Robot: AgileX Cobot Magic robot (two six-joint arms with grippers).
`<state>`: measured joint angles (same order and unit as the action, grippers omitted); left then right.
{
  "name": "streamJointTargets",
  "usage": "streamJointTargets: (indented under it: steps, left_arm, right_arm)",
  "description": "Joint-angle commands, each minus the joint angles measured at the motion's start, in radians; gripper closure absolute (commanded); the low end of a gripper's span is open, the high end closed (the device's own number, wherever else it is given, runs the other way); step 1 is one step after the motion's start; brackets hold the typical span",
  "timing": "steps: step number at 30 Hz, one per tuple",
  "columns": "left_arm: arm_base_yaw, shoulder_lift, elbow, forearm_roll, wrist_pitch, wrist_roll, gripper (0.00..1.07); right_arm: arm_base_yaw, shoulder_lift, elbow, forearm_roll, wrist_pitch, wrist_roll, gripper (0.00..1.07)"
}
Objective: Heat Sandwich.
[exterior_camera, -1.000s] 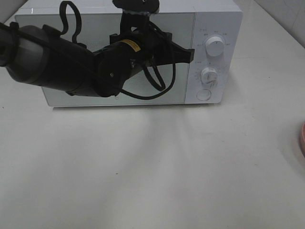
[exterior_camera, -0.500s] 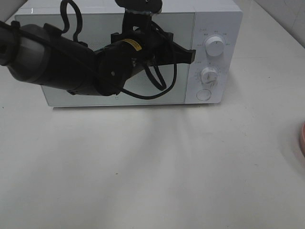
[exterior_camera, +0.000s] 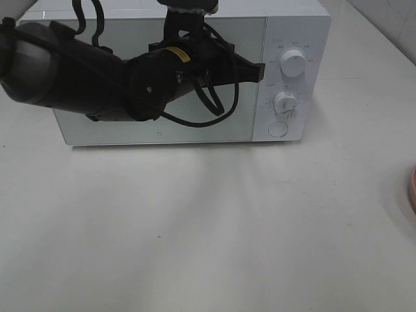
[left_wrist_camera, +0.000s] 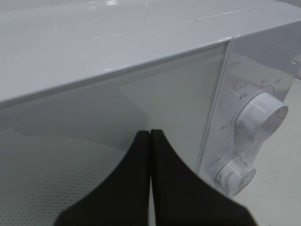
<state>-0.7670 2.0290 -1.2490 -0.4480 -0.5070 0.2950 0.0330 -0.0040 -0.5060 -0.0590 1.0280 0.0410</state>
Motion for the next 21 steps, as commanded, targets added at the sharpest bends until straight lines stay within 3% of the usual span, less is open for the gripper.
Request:
streamJointTargets:
  steps: [1,11,15,21]
  left_arm:
    - [0.021,-0.022,-0.018,-0.051,-0.002,-0.004,1.07]
    - [-0.033,-0.126,0.142,-0.043,-0.002,0.001,1.07]
    - [-0.038,-0.196,0.214,-0.043,0.064,0.000,1.07]
    - [-0.035,-0.326,0.288,-0.038,0.305,0.007,1.07]
  right_arm:
    - [-0.006,-0.028,0.000,0.004,-0.001,-0.004,0.31]
    - [-0.006,-0.028,0.000,0.004,-0.001,-0.004,0.31]
    - [-0.006,-0.028,0.000,0.004,-0.001,-0.004,0.31]
    - [-0.006,-0.028,0.000,0.004,-0.001,-0.004,0.31]
